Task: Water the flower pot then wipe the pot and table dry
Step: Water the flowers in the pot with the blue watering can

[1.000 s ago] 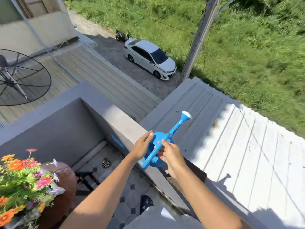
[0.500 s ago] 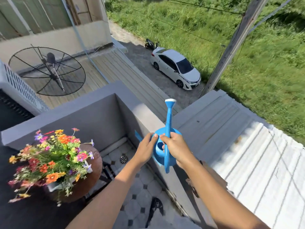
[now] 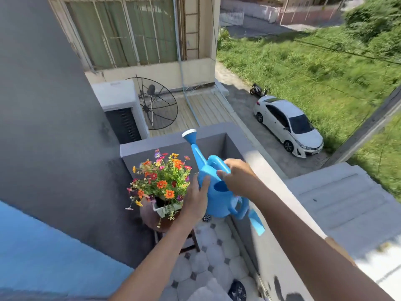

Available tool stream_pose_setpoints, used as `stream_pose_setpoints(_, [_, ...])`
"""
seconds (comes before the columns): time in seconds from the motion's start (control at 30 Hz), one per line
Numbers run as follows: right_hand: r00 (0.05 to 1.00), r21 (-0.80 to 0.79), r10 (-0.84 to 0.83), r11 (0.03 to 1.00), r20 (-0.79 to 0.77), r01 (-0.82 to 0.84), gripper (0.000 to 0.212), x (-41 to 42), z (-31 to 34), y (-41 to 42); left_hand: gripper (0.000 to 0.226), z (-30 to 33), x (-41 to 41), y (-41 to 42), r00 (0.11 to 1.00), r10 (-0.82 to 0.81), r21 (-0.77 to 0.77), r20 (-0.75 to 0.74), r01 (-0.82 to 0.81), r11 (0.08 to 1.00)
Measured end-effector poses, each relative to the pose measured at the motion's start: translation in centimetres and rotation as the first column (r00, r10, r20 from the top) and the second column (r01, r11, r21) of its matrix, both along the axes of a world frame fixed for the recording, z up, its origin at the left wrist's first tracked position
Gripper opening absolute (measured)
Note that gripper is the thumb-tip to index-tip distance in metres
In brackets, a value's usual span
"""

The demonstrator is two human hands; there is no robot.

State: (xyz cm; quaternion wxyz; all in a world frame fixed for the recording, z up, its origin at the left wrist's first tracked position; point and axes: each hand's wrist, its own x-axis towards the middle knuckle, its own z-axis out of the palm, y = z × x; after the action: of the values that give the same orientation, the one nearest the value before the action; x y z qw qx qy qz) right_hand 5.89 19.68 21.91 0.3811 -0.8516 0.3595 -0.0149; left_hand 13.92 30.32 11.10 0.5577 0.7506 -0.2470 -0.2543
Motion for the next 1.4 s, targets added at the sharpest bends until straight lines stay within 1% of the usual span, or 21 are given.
stream_pose_setpoints(0.03, [0.998,-0.056,0.047,0.997,-0.048,-0.050,0.018,1.0,0.5,0.9,0.053,0.2,0.4,1.1,0.999,0.027,-0.008,-0.022,-0.027,1.000])
stream_pose_setpoints(0.1, [0.983,-0.137,0.129,0.980,-0.130,-0.147,0.026,2.7,1.3,2.8,0.046,0.8,0.9,3.2,0.997,0.059,0.001,-0.048,-0.059,0.998])
stream_pose_setpoints(0.13, [0.973,-0.169,0.158,0.968,-0.170,-0.187,0.028,3.4,1.6,3.6,0.042,1.1,1.2,4.1,0.996,0.069,0.014,-0.055,-0.068,0.998])
stream_pose_setpoints(0.2, [0.954,-0.221,0.188,0.945,-0.236,-0.241,0.030,4.7,2.2,4.9,0.043,1.6,1.7,5.5,0.993,0.087,0.031,-0.081,-0.085,0.996])
stream_pose_setpoints(0.3, [0.934,-0.272,0.207,0.918,-0.292,-0.288,0.033,6.4,3.0,6.3,0.045,2.3,2.3,7.0,0.987,0.119,0.043,-0.111,-0.115,0.992])
stream_pose_setpoints(0.4, [0.927,-0.316,0.218,0.896,-0.304,-0.314,0.039,7.6,3.7,7.4,0.047,2.9,2.6,7.9,0.984,0.128,0.078,-0.126,-0.119,0.990])
stream_pose_setpoints(0.5, [0.921,-0.330,0.209,0.888,-0.330,-0.320,0.041,8.3,4.2,8.1,0.049,3.2,2.8,8.5,0.983,0.131,0.120,-0.128,-0.116,0.986])
stream_pose_setpoints(0.7, [0.899,-0.327,0.221,0.877,-0.379,-0.353,0.022,9.9,4.5,9.1,0.057,3.3,3.2,9.3,0.973,0.136,0.143,-0.188,-0.110,0.984])
stream_pose_setpoints(0.8, [0.888,-0.320,0.231,0.872,-0.398,-0.370,0.019,10.4,4.5,9.4,0.054,3.5,3.3,9.6,0.970,0.143,0.147,-0.198,-0.115,0.982])
stream_pose_setpoints(0.9, [0.869,-0.315,0.231,0.866,-0.437,-0.388,0.018,10.7,4.9,9.6,0.047,3.9,3.5,9.9,0.972,0.144,0.182,-0.186,-0.110,0.977])
stream_pose_setpoints(1.0, [0.856,-0.304,0.229,0.867,-0.463,-0.396,0.019,11.0,5.1,9.6,0.048,4.2,3.6,10.0,0.980,0.111,0.191,-0.163,-0.079,0.978])
stream_pose_setpoints(1.07, [0.871,-0.288,0.225,0.882,-0.438,-0.373,0.012,11.1,5.0,9.2,0.048,4.3,3.7,9.9,0.987,0.077,0.195,-0.143,-0.048,0.980])
stream_pose_setpoints(1.2, [0.896,-0.286,0.182,0.906,-0.405,-0.313,0.019,10.9,5.2,8.7,0.053,4.6,3.9,9.2,0.988,0.058,0.199,-0.143,-0.028,0.980])
stream_pose_setpoints(1.33, [0.883,-0.302,0.187,0.892,-0.431,-0.337,0.012,10.4,6.0,8.2,0.050,4.9,3.7,8.2,0.992,0.050,0.209,-0.119,-0.025,0.978])
stream_pose_setpoints(1.4, [0.877,-0.312,0.170,0.890,-0.449,-0.332,0.013,10.1,6.3,7.8,0.051,4.7,3.6,7.5,0.992,0.035,0.188,-0.125,-0.011,0.982])
